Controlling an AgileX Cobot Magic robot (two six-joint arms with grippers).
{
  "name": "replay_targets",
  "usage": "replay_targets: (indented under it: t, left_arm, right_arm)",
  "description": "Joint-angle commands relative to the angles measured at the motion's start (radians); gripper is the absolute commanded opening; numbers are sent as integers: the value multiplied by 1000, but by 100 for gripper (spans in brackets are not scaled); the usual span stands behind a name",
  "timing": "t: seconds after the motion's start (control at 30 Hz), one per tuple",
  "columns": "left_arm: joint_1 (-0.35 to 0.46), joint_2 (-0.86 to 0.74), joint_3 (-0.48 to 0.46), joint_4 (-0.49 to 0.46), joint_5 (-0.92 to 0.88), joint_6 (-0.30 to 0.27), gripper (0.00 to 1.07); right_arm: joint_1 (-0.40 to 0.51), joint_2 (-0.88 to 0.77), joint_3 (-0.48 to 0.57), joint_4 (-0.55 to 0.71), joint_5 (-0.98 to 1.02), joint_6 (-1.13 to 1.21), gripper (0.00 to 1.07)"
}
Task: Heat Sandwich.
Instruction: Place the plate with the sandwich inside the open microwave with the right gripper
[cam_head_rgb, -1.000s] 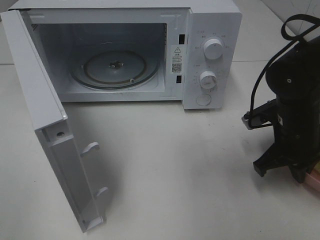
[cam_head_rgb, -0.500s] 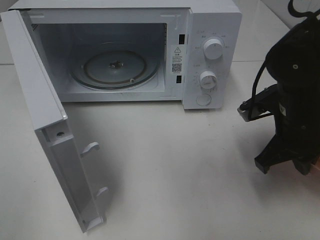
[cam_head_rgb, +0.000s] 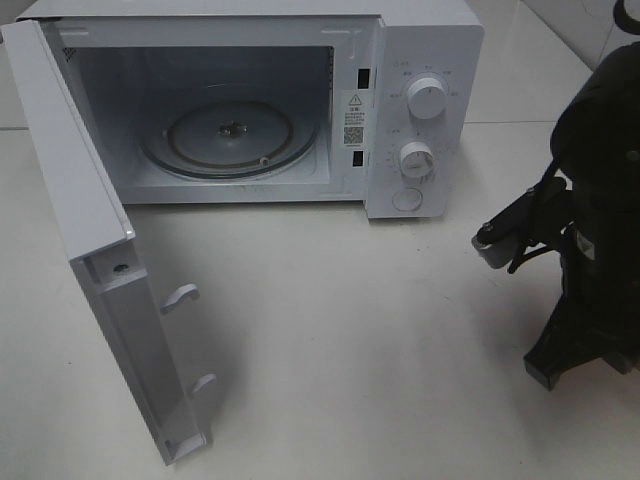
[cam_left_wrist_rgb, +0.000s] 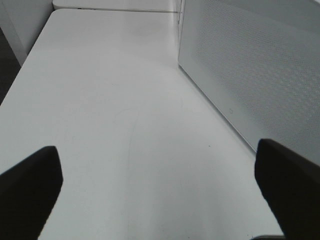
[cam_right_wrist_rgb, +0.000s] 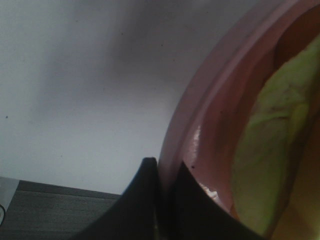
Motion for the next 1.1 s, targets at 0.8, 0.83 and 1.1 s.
replay_targets:
  t: [0.8,0.83,1.1]
  left_arm:
    - [1,-16,-5,2,4,-5,102]
    - [1,-16,-5,2,4,-5,102]
    - [1,-16,-5,2,4,-5,102]
  right_arm:
    - [295,-81,11,7,69,35,0]
    - [309,-81,11,7,69,35,0]
    - [410,-81,11,7,64,35,0]
